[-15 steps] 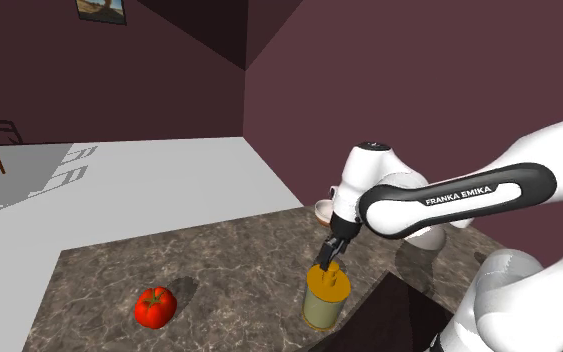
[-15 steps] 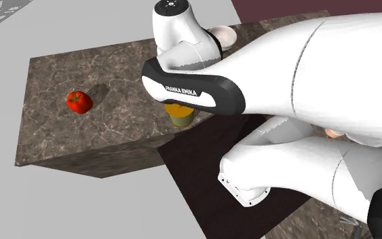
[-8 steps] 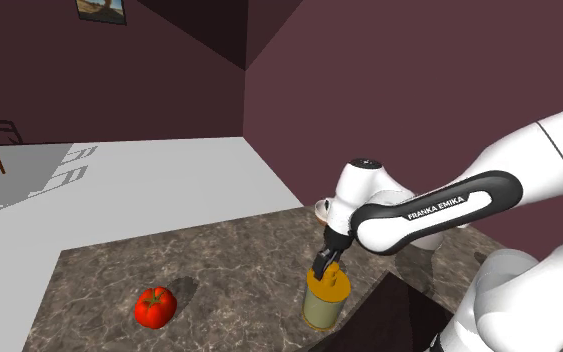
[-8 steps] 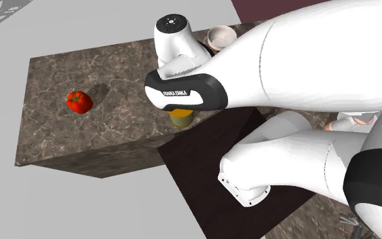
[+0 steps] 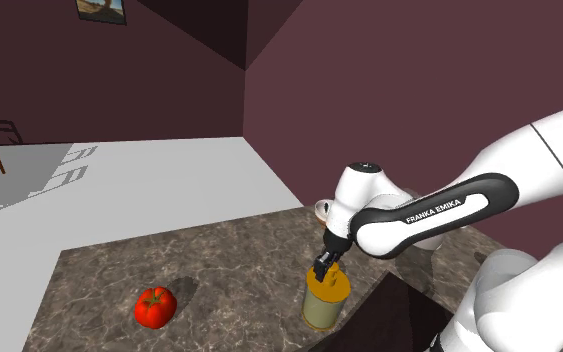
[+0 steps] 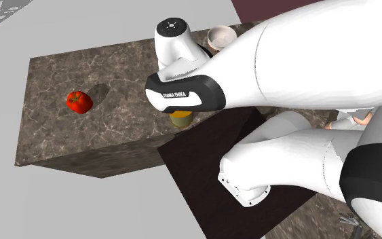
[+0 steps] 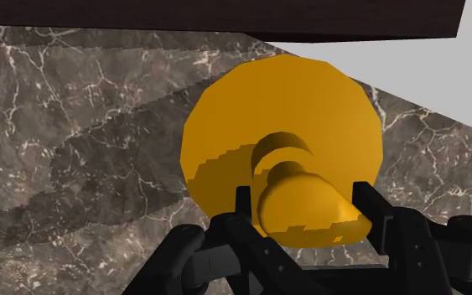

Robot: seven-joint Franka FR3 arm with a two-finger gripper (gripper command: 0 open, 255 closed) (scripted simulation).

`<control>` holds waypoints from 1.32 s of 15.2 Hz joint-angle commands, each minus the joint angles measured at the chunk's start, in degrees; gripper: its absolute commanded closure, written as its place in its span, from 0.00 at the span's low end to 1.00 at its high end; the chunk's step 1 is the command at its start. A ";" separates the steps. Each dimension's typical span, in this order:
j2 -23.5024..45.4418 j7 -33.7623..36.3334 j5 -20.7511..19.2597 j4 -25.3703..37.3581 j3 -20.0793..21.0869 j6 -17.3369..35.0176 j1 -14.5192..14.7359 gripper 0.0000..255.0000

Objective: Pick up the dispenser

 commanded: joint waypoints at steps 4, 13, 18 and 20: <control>0.17 -0.10 -0.01 -0.06 -0.08 0.05 -0.07 1.00; -6.38 -0.02 -0.50 3.24 -0.91 -9.78 -0.06 1.00; -9.10 0.05 -0.85 5.58 -1.36 -14.84 -0.13 1.00; -9.66 0.06 -0.93 6.16 -1.46 -15.97 -0.15 1.00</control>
